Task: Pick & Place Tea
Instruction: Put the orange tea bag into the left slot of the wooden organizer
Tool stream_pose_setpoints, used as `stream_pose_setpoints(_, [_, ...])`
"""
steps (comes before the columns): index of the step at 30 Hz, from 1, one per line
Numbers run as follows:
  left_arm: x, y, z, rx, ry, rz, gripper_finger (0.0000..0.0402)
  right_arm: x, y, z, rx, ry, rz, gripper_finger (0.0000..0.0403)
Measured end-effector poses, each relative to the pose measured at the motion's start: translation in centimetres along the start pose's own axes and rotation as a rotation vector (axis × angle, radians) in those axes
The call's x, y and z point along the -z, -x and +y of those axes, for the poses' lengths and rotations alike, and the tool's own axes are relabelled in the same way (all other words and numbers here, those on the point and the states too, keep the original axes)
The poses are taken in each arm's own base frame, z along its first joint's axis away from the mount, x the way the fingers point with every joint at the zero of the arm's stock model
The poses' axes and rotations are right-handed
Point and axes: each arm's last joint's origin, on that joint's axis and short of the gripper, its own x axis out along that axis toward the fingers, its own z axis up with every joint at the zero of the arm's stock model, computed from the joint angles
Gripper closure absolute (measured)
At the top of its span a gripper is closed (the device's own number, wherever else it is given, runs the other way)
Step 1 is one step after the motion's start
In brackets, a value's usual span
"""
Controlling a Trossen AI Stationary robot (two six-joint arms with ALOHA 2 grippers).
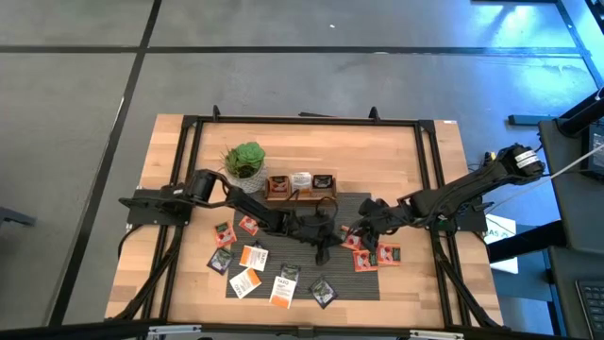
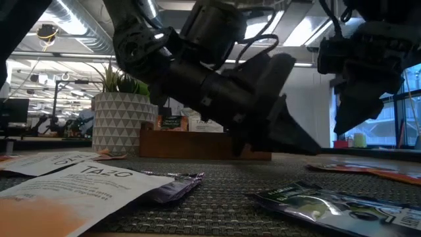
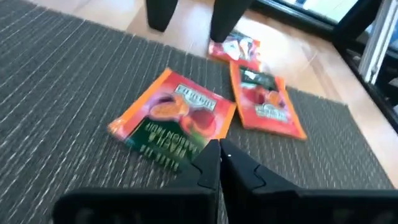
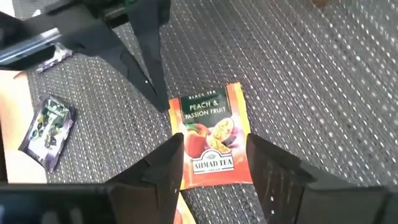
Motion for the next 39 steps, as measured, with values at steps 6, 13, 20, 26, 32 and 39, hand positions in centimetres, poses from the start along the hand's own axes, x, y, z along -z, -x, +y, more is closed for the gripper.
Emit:
stream_pose_setpoints(6, [0.3, -1.6, 0.3, 0.027, -0.002, 0.022, 0.0399, 0.6, -1.3, -0.4, 0.058, -0.036, 0.056, 0.0226])
stream_pose_setpoints(13, [0.4, -1.7, 0.2, 0.01, -0.027, 0.07, 0.0399, 1.3, -2.8, -0.9, 0.119, -0.072, 0.124, 0.0226])
stream_pose_setpoints(20, [0.8, -1.6, 0.5, -0.056, -0.024, 0.102, 0.0399, 1.1, -3.0, -1.2, 0.159, -0.119, 0.092, 0.0226])
stream_pose_setpoints(26, [0.8, -1.6, 0.6, -0.074, -0.015, 0.104, 0.0399, 1.1, -3.1, -1.2, 0.126, -0.191, 0.135, 0.0226])
stream_pose_setpoints(32, [0.9, -1.6, 0.7, -0.082, -0.014, 0.105, 0.0399, 1.0, -3.1, -1.0, 0.081, -0.16, 0.165, 0.0227])
stream_pose_setpoints(39, [0.9, -1.6, 0.7, -0.086, -0.013, 0.105, 0.0399, 0.8, -3.2, -0.7, -0.028, -0.117, 0.224, 0.0268])
